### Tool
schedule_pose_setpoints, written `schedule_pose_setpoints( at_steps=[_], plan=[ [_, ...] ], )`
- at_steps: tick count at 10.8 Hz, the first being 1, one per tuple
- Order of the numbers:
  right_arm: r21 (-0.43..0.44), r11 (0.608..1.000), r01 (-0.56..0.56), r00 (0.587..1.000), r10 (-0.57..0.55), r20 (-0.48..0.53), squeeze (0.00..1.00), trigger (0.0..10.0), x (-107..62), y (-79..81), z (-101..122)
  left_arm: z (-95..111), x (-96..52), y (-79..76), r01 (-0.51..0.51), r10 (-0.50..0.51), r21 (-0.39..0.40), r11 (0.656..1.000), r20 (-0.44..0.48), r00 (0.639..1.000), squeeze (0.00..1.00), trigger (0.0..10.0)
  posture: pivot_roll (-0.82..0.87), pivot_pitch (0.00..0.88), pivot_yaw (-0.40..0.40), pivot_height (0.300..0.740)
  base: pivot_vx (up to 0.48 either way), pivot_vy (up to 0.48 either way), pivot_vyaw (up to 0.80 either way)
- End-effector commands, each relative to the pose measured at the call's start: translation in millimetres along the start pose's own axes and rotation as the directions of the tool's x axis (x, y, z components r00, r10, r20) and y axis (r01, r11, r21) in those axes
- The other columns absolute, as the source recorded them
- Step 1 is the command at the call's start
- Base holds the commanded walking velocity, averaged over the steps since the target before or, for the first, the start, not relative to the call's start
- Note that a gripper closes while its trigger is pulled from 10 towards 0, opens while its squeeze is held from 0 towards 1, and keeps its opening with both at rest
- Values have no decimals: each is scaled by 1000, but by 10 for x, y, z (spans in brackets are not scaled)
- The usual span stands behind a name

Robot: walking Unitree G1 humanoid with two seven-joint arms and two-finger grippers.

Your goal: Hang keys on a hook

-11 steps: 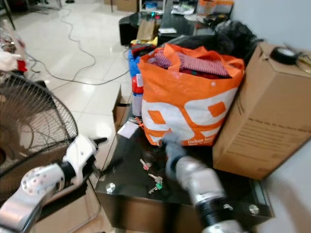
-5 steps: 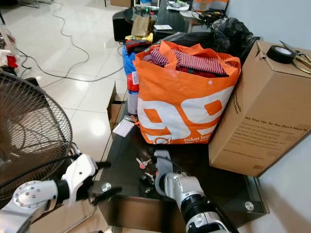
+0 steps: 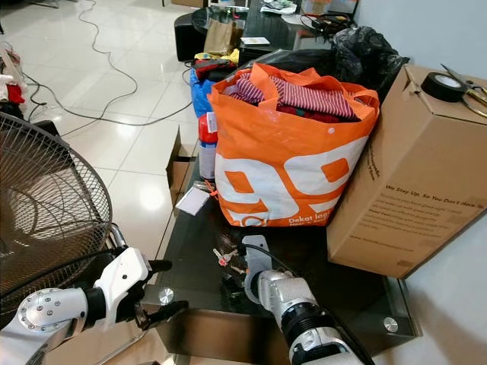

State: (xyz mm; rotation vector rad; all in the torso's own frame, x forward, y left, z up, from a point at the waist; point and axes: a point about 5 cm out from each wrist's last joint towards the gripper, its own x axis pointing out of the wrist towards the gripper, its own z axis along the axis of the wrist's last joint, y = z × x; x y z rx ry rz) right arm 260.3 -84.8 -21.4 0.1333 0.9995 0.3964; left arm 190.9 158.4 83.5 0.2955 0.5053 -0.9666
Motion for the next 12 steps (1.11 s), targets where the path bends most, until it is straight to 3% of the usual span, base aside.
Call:
schedule_pose_setpoints(
  at_steps=[1,4,8,12],
  plan=[
    [-21,999,-25,1000,25,17,0,10000,-29,-12,102,40,14,-14,14,-14,6,1000,12,1000,0,10000,-89,0,-68,740,0,0,0],
    [-41,999,-34,999,34,18,0,10000,-121,-87,177,42,41,-6,24,-24,0,1000,15,1000,0,10000,-106,0,-63,740,0,0,0],
    [-101,995,-1,996,-9,-94,0,10000,-169,-144,33,55,66,8,35,-35,3,999,22,999,0,10000,-113,0,-59,740,0,0,0],
    [-44,999,10,998,-13,-65,0,10000,-180,-135,44,69,76,18,42,-42,7,999,26,999,0,10000,-113,0,-56,740,0,0,0]
  ],
)
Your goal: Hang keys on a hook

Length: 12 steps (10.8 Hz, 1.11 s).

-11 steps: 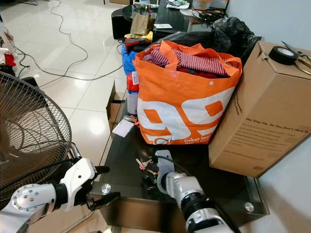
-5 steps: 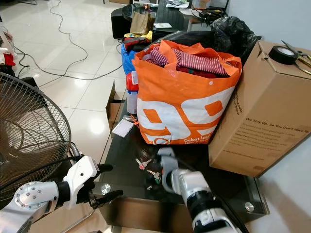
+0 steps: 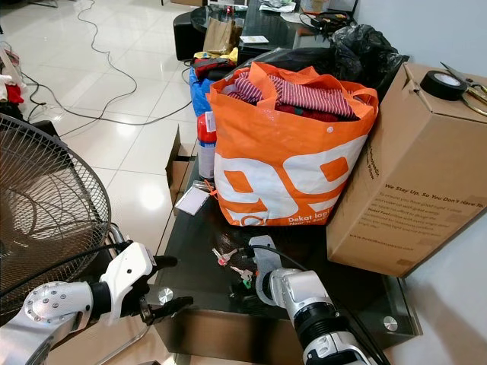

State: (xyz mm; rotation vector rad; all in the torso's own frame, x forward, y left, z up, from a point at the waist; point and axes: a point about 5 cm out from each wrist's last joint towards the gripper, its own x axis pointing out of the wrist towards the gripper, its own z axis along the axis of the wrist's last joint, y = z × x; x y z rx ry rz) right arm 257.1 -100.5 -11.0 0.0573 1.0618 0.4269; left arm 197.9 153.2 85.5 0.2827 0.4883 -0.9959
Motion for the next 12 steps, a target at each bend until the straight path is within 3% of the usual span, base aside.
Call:
schedule_pose_setpoints(
  at_steps=[1,2,3,4,5,12],
  plan=[
    [24,1000,17,1000,-17,16,0,8353,-11,-35,15,12,18,-10,15,-15,2,1000,4,1000,0,10000,-112,0,-56,740,0,0,0],
    [42,999,28,999,-29,25,0,6902,-4,-38,12,15,19,-10,16,-16,2,1000,4,1000,0,10000,-112,0,-56,740,0,0,0],
    [44,998,34,999,-35,22,0,3176,4,-41,8,17,19,-14,19,-19,1,1000,4,1000,0,10000,-112,0,-55,740,0,0,0],
    [51,998,34,999,-35,24,0,2157,10,-35,6,15,17,-17,21,-21,-1,1000,3,1000,0,10000,-112,0,-55,740,0,0,0],
    [55,998,33,999,-35,24,0,118,13,-33,5,14,17,-21,24,-24,-3,1000,1,1000,0,10000,-112,0,-55,740,0,0,0],
    [67,998,18,1000,-20,17,0,0,34,-5,-20,14,12,-33,30,-30,-10,999,-3,1000,0,10000,-111,0,-57,740,0,0,0]
  ],
)
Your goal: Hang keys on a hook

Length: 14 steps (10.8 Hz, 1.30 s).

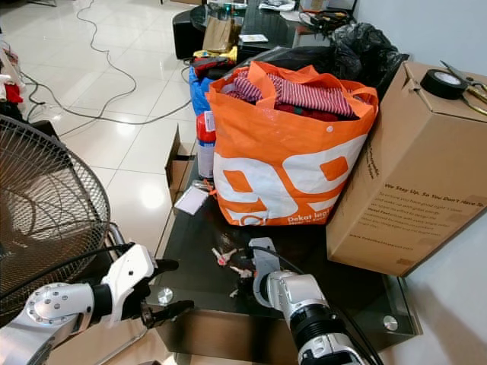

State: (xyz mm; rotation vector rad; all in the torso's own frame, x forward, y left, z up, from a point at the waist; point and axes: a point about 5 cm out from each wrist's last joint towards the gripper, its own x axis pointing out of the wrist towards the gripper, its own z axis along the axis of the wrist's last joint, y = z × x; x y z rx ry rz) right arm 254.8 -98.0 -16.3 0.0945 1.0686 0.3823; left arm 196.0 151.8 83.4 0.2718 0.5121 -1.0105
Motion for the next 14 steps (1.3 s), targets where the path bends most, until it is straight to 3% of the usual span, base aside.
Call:
schedule_pose_setpoints(
  at_steps=[1,11,13,14],
  plan=[
    [14,1000,-2,1000,1,13,0,0,-8,-24,22,35,3,-10,10,-10,5,1000,12,1000,0,10000,-112,0,-58,740,0,0,0],
    [11,1000,-27,999,27,37,0,0,-8,-5,60,37,23,-12,8,-8,1,1000,19,1000,0,10000,-113,0,-66,740,0,0,0],
    [4,999,-36,997,36,71,0,0,-45,-31,123,46,45,-3,-7,7,5,1000,29,1000,0,10000,-105,0,-67,740,0,0,0],
    [9,999,-53,990,52,132,0,0,-142,-80,207,78,36,31,-55,55,2,998,58,997,0,10000,-96,0,-71,740,0,0,0]
  ],
)
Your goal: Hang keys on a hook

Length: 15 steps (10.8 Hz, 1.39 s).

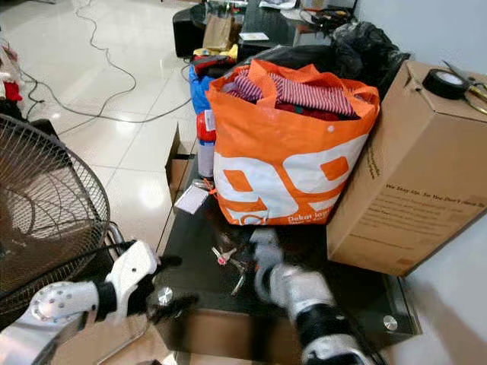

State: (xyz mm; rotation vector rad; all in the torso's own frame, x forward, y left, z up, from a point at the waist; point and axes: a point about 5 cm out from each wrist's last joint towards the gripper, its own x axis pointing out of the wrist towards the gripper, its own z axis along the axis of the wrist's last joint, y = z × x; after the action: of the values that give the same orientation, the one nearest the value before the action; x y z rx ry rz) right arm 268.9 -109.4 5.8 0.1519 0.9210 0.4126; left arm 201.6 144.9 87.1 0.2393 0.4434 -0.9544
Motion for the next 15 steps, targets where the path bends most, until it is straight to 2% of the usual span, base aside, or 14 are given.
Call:
schedule_pose_setpoints(
  at_steps=[1,2,4,5,6,7,8,9,11,12,13,15],
  plan=[
    [26,1000,-8,999,7,54,0,0,-104,-66,71,75,-28,89,-85,84,7,996,47,995,0,10000,-81,0,-72,740,0,0,0],
    [29,998,-48,987,42,157,0,0,-298,-94,161,146,-34,180,-197,200,-32,980,104,974,0,10000,-59,0,-72,740,0,0,0],
    [28,994,-101,956,90,278,0,0,-559,-38,196,240,-42,271,-314,321,-66,947,166,932,0,10000,-19,0,-86,740,0,0,0],
    [44,993,-111,912,84,401,0,0,-758,18,244,336,-81,357,-434,442,-88,897,216,871,0,10000,27,0,-109,740,0,0,0],
    [65,991,-113,857,64,512,0,0,-884,68,331,398,-111,367,-479,487,-95,873,244,839,0,10000,58,0,-122,740,0,0,0],
    [70,991,-110,820,51,570,0,0,-958,101,392,414,-123,374,-504,513,-102,857,248,822,0,10000,69,0,-125,740,0,0,0],
    [79,994,-75,742,3,671,0,0,-1071,109,499,429,-156,424,-560,569,-114,820,257,781,0,10000,89,0,-129,740,0,0,0],
    [106,994,-26,691,-59,721,0,0,-1132,60,547,445,-188,481,-597,606,-121,793,266,750,0,10000,101,0,-131,740,0,0,0],
    [123,992,38,605,-121,787,0,0,-1203,11,673,464,-179,558,-622,628,-116,774,264,732,0,10000,109,0,-126,740,0,0,0],
    [108,991,78,572,-134,809,0,4118,-1229,32,750,499,-164,590,-629,628,-92,772,268,731,0,10000,107,0,-121,740,0,0,0],
    [85,989,120,584,-139,800,0,10000,-1203,45,757,515,-154,612,-632,627,-78,771,269,732,0,10000,101,0,-115,740,0,0,0],
    [69,972,226,599,-194,777,0,10000,-1157,29,729,506,-136,650,-635,630,-76,768,267,729,0,10000,73,0,-96,740,0,0,0]
  ],
)
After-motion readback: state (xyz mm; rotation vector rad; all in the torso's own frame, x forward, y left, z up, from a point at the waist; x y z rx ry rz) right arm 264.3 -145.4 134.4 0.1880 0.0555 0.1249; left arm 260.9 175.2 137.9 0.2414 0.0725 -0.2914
